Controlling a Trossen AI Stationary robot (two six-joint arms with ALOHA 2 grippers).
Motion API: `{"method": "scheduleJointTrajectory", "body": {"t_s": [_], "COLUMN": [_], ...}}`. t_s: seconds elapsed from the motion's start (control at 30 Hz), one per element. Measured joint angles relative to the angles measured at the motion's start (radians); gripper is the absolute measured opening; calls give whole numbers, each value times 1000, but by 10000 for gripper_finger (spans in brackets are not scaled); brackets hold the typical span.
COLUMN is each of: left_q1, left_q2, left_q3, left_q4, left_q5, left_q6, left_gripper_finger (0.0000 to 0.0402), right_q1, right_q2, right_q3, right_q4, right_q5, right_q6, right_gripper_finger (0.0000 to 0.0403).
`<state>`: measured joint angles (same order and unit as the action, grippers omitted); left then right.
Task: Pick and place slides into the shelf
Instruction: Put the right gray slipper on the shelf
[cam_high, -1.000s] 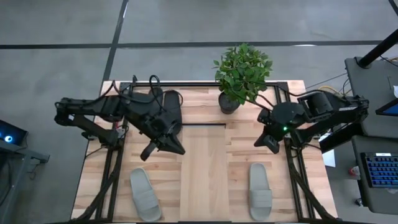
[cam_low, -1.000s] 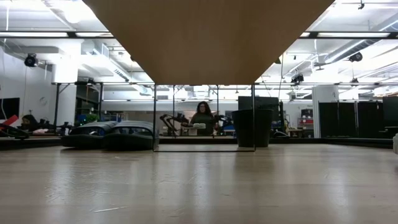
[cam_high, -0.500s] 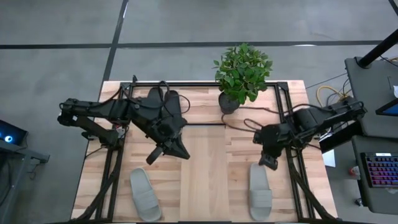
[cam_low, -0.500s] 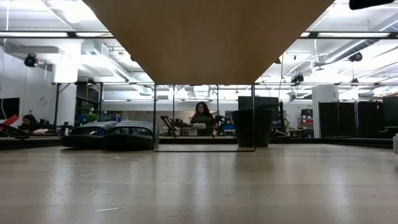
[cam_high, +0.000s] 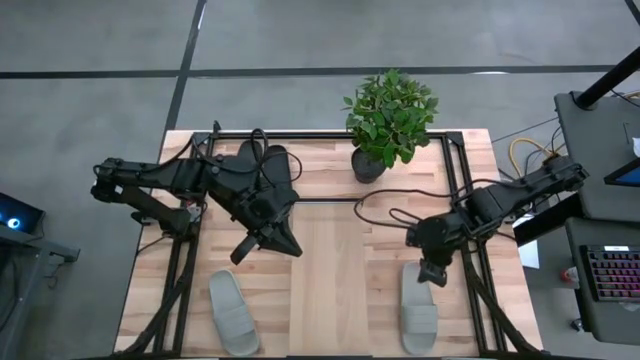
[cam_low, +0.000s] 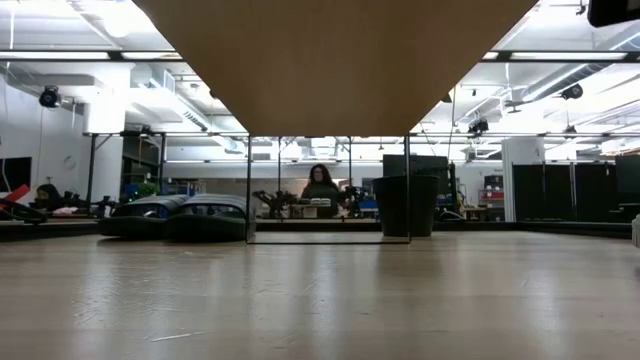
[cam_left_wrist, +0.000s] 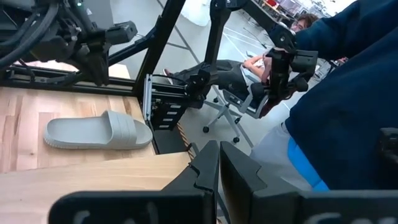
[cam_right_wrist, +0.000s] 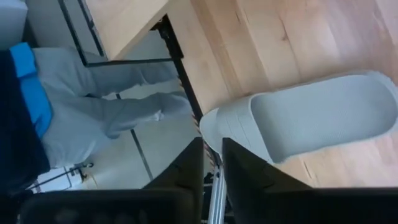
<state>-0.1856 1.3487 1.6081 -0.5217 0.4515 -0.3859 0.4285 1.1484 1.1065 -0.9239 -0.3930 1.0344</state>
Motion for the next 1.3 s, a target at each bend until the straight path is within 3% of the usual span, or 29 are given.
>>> {"method": "scheduleJointTrajectory", "body": {"t_s": [0.23,0.43,0.67,0.97,1.3], "left_q1": [0,-1,0,0,0], "left_q2": [2,2,2,3,3], "left_q3": [-1,-1,-1,-1,-1], "left_q4": [0,1,1,21,21], "left_q5": [0,4,6,7,7], "left_q6": [-1,-1,-1,-2,-3], "left_gripper_finger": [0,0,0,0,0], "right_q1": [31,71,112,149,154], "right_q2": [0,0,0,0,0], "right_q3": [-70,-121,-201,-329,-391], "right_q4": [50,50,61,289,369], "right_q5": [-9,-10,1,0,1], "right_q6": [25,57,95,178,191], "right_gripper_finger": [143,181,189,189,187]}}
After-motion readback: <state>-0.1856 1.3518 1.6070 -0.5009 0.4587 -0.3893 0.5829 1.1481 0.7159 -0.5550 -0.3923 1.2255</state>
